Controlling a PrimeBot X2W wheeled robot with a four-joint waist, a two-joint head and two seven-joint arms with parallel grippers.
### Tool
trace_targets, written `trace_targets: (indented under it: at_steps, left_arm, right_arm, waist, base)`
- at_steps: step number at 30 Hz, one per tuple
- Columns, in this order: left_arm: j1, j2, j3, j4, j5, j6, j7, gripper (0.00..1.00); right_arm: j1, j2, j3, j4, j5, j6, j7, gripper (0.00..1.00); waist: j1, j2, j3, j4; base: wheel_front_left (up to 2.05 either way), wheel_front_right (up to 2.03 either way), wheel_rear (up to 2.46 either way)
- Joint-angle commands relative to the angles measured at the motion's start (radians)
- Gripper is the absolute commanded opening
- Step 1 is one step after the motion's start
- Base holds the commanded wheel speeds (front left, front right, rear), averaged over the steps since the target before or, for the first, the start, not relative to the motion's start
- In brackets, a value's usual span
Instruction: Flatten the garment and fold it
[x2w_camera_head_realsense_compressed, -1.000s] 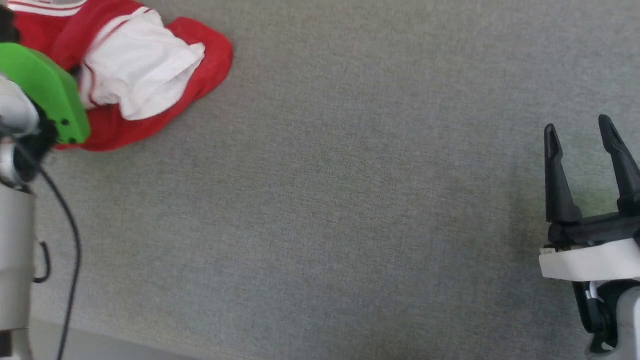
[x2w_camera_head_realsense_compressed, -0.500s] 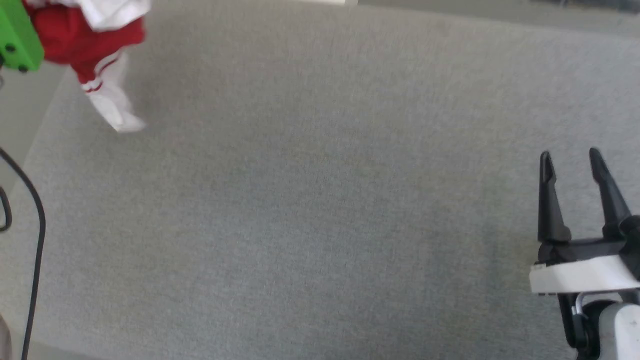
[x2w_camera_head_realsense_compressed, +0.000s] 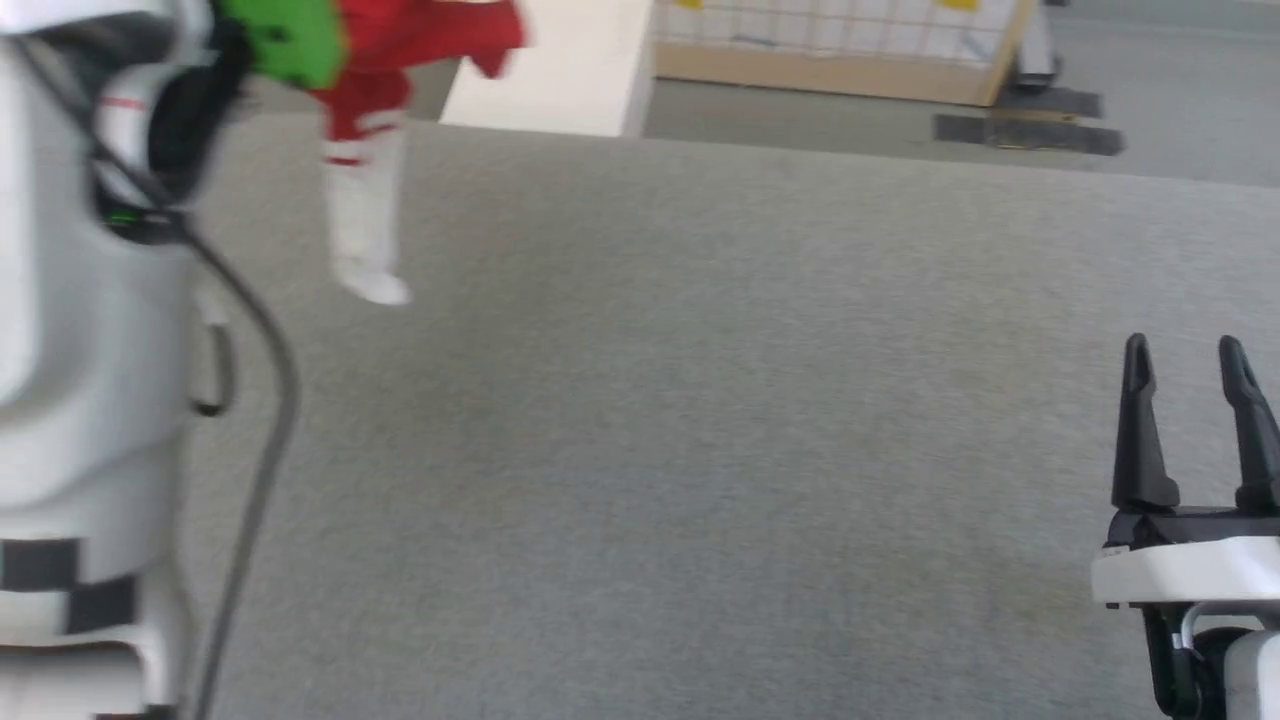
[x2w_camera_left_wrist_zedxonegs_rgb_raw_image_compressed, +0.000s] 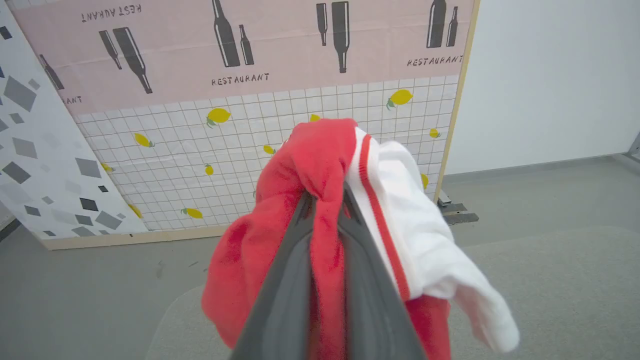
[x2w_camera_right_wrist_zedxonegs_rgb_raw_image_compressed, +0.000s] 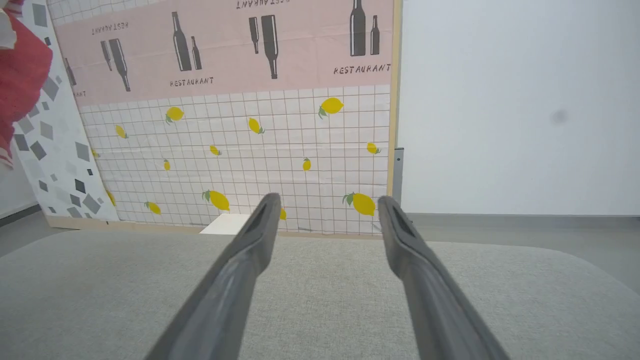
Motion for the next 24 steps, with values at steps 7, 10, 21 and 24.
trace_targets:
  at_steps: [7,10,21,24]
  left_arm:
    - [0.086,-0.103,-0.083,-0.067,0.02,0.062,-0.012,0.0]
    - [0.137,-0.147,-0.138,-0.065,0.042,0.069,-0.053,0.0]
    - [0.342,-0.286,-0.344,0.185,-0.043,0.153,-0.31,0.0]
    - [0.366,-0.287,-0.449,0.271,-0.102,0.194,-0.358,0.0]
  right_arm:
    - [0.004,0.001,-0.013,0.0,0.005,-0.001,-0.006,1.0]
    - [0.004,0.001,-0.023,-0.002,0.004,-0.001,-0.006,1.0]
    - [-0.025,0.001,0.013,0.019,0.019,-0.001,-0.013,1.0]
    - [-0.033,0.001,0.029,0.031,0.026,-0.001,-0.015,1.0]
  waist:
    - [0.0001,-0.0001,0.005,-0.126]
    - [0.0001,-0.0001,0.024,-0.153]
    - [0.0001,-0.0001,0.078,-0.224]
    - [0.0001,-0.0001,0.087,-0.239]
  base:
    - [0.0,0.0,0.0]
    - [0.0,0.0,0.0]
    - [0.0,0.0,0.0]
    - [0.0,0.0,0.0]
